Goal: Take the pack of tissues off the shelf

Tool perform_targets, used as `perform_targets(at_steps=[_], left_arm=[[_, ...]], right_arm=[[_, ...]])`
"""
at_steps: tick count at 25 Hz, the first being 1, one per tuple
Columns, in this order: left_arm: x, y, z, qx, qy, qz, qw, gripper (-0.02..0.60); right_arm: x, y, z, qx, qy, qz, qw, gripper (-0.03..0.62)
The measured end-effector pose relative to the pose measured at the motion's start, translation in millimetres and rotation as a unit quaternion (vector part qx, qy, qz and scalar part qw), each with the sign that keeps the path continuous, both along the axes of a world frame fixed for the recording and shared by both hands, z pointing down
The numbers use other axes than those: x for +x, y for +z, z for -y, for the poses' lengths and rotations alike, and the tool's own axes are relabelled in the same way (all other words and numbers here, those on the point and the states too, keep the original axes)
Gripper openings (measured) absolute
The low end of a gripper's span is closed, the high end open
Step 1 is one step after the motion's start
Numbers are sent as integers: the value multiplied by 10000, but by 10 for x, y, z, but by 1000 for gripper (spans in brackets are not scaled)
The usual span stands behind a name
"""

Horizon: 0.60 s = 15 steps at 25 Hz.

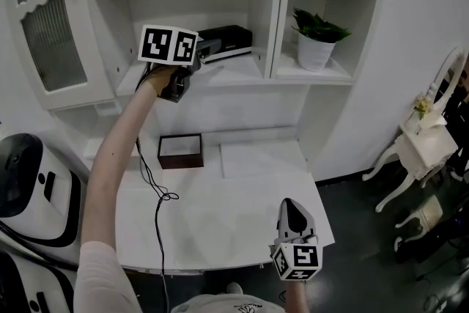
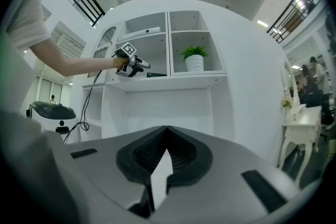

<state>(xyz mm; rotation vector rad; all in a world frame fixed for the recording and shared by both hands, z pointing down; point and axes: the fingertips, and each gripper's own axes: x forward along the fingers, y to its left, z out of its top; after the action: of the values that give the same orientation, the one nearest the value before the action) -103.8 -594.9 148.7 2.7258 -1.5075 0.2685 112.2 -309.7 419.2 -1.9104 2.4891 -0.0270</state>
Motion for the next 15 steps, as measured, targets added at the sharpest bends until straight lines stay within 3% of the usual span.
perform_targets(at_steps=[3, 6, 11, 15], left_arm=[[-162, 116, 176, -210, -289, 519, 9980, 354], [-239, 248, 323, -462, -323, 969, 9937, 364], [-157, 331, 430, -931, 326, 800, 9919, 362], [-211, 340, 532, -1122, 607, 386, 9911, 362]], right_arm=[[14, 8, 9, 1, 0, 67, 10000, 3], [43, 15, 33, -5, 27, 128, 9999, 3], [129, 21, 106, -28, 94, 224, 9997, 3], [154, 105, 180, -154, 83, 254, 9995, 3]])
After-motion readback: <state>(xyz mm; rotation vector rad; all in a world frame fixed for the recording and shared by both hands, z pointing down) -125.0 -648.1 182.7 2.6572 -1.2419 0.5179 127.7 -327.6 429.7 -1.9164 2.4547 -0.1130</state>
